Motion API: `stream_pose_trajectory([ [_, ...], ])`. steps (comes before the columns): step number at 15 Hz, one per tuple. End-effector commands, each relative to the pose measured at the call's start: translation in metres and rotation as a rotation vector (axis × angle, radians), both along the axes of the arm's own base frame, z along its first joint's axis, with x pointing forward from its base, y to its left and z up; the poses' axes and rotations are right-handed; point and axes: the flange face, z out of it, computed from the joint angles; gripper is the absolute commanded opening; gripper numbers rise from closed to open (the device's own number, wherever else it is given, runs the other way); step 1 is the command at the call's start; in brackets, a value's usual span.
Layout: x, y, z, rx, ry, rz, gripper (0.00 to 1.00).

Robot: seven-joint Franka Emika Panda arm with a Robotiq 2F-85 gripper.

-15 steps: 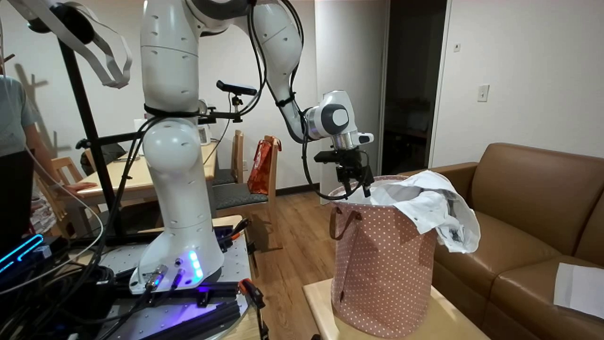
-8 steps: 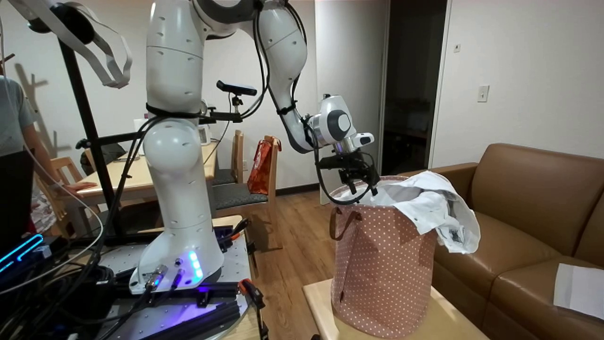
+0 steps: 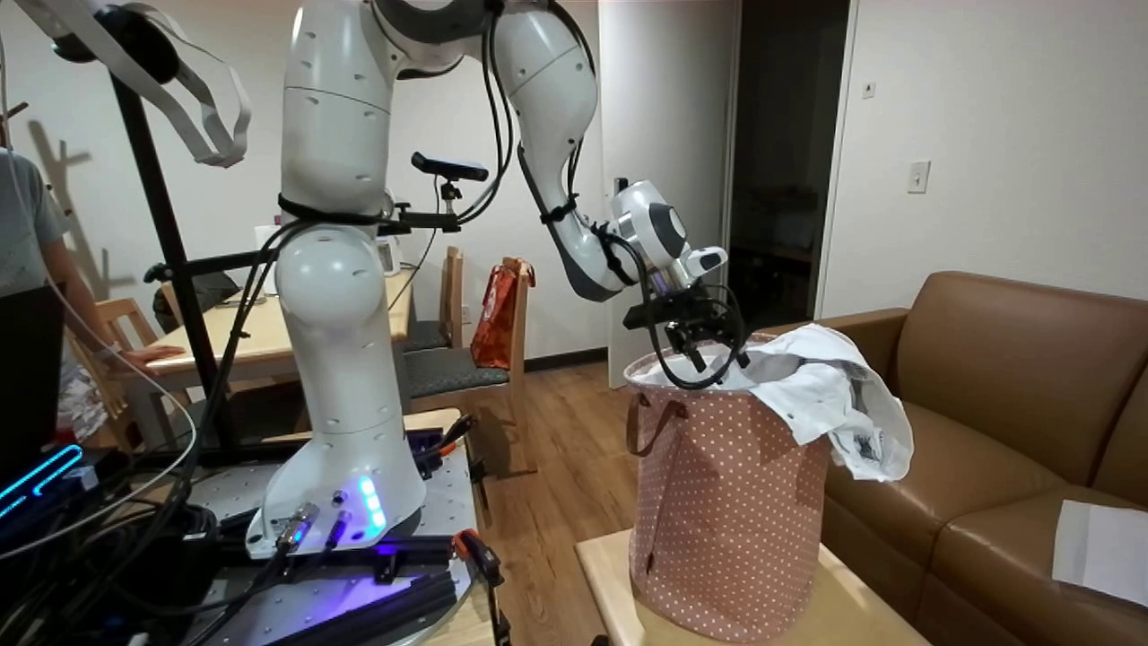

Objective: Put the white pair of shorts in the laundry bag

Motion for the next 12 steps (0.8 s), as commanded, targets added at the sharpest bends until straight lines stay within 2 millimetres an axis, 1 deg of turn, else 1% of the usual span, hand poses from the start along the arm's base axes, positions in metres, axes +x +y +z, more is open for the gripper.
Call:
stream_pose_trajectory([
  [1, 0.007, -0.009, -0.006, -0.007, -0.035, -0.022, 0.74],
  [6, 0.008, -0.012, -0.013, 0.009, -0.048, -0.077, 0.39],
  [10, 0.002, -0.008, -0.024, 0.040, -0.024, -0.131, 0.13],
  [12, -0.004, -0.006, -0.032, 0.062, 0.008, -0.144, 0.02],
])
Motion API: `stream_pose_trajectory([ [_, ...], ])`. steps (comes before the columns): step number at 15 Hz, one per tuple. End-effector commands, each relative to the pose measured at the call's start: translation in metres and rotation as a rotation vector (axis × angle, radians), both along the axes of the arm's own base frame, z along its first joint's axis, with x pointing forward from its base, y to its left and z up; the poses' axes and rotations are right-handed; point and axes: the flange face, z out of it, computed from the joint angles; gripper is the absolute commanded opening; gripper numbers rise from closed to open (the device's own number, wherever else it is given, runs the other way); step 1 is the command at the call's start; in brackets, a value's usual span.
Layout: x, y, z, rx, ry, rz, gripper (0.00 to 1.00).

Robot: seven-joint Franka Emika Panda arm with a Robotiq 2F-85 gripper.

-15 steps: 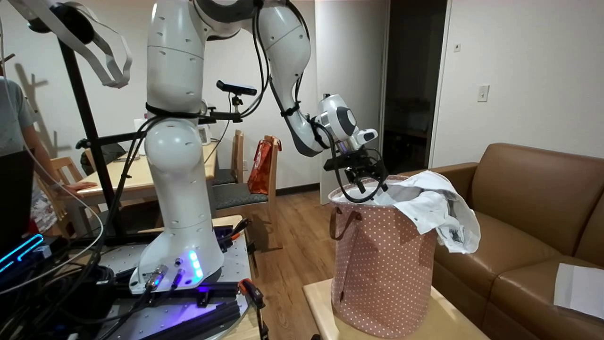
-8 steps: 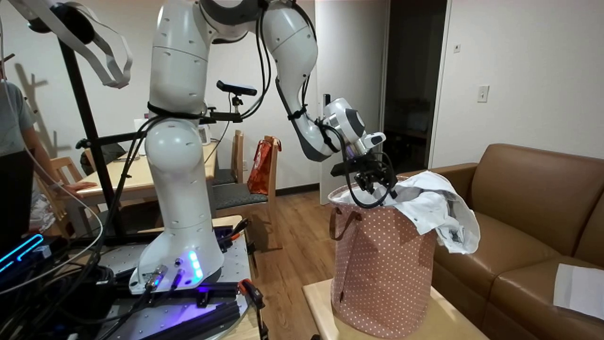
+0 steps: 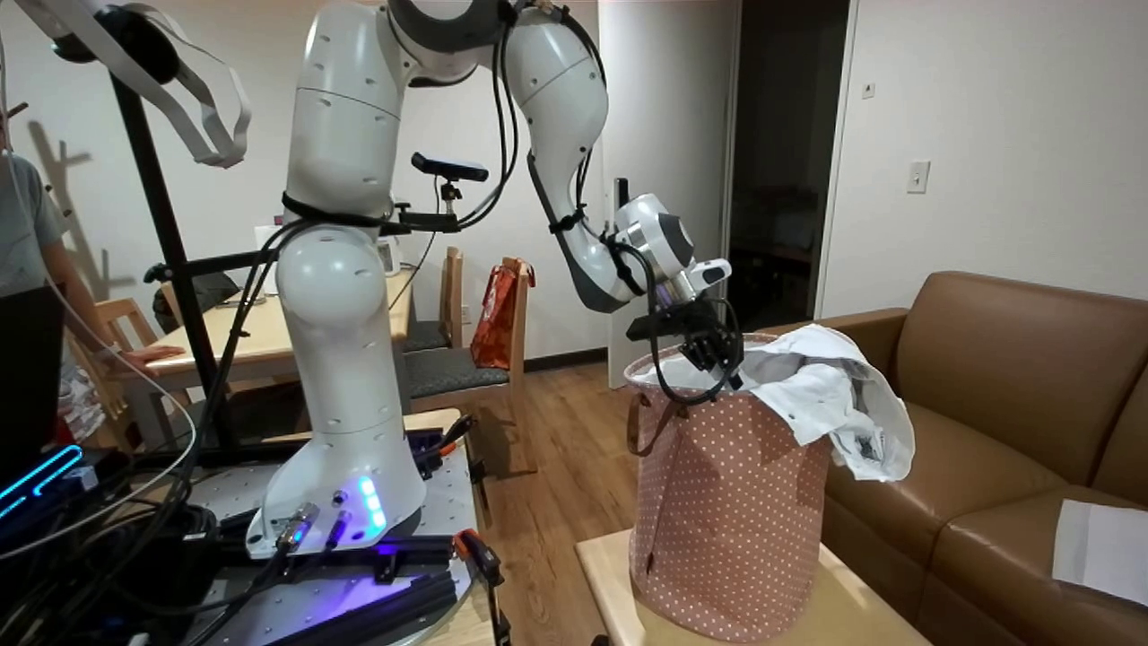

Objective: Put the white pair of shorts in the laundry bag

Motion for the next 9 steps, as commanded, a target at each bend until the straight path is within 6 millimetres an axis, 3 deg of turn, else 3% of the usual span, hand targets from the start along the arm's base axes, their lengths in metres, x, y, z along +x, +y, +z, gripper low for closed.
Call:
stream_pose_trajectory([
  [1, -0.010, 0.006, -0.015, 0.063, 0.038, -0.040, 0.00],
  [4, -0.020, 0.014, -0.030, 0.125, 0.097, -0.072, 0.01],
  [9, -0.018, 0.020, -0.031, 0.178, 0.108, -0.088, 0.01],
])
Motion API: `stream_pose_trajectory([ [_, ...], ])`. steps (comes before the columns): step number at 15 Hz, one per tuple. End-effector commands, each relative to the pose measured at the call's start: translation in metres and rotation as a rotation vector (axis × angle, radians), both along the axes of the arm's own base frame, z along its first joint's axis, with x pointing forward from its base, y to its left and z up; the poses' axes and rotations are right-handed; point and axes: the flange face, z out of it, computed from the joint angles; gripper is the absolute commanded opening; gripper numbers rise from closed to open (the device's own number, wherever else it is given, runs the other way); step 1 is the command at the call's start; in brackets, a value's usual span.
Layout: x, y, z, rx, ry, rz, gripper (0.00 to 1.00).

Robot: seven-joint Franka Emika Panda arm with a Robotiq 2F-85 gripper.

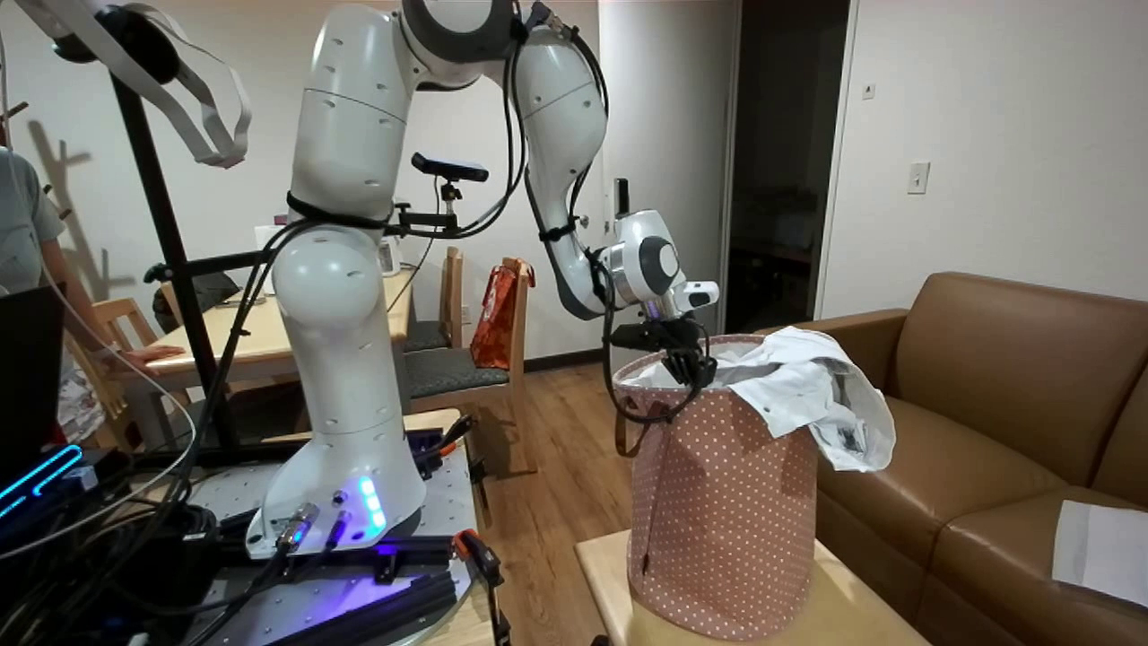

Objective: Put the white pair of shorts in the laundry bag

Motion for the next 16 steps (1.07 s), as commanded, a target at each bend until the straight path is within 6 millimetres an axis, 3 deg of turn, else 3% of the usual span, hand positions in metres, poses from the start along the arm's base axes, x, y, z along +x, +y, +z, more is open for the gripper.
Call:
stream_pose_trajectory([
  [1, -0.004, -0.024, 0.035, 0.037, -0.002, 0.020, 0.01],
  [3, 0.003, -0.033, 0.050, 0.064, -0.006, 0.018, 0.01],
  [7, 0.025, -0.056, 0.107, 0.116, -0.005, 0.007, 0.01],
  [9, 0.037, -0.055, 0.138, 0.166, 0.027, 0.033, 0.01],
  [13, 0.043, -0.063, 0.233, 0.253, 0.076, 0.129, 0.01],
  [16, 0.038, -0.087, 0.304, 0.219, 0.128, 0.150, 0.01],
])
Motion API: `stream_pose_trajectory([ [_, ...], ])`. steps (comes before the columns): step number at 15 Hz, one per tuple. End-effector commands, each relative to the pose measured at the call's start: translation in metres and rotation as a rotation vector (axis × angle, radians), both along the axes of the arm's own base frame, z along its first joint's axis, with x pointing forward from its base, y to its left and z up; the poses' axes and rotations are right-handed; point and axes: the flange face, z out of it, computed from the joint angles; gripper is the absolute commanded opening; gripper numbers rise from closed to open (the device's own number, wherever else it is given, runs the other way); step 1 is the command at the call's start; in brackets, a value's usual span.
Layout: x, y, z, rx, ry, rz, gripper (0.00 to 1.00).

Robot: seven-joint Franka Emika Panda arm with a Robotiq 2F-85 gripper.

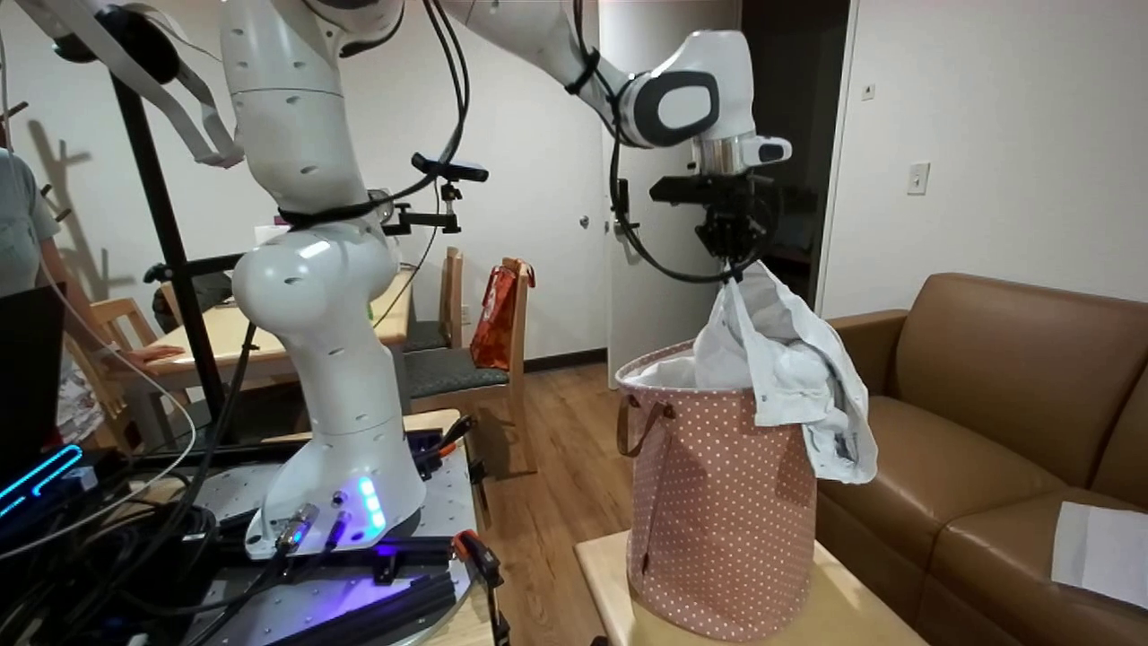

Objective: Put the white pair of shorts in the laundry bag

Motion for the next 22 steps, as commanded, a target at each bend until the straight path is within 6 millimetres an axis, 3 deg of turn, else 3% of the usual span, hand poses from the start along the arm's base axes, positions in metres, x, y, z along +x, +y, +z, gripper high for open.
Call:
stream_pose_trajectory([
  [1, -0.009, -0.024, 0.084, -0.014, 0.025, 0.045, 0.01],
  [5, -0.013, -0.044, 0.152, -0.015, -0.015, 0.046, 0.01],
  [8, -0.011, -0.049, 0.186, -0.002, -0.059, 0.058, 0.01],
  [15, -0.015, -0.027, 0.262, -0.018, -0.167, 0.128, 0.01],
  [22, -0.029, -0.013, 0.324, -0.023, -0.252, 0.172, 0.01],
])
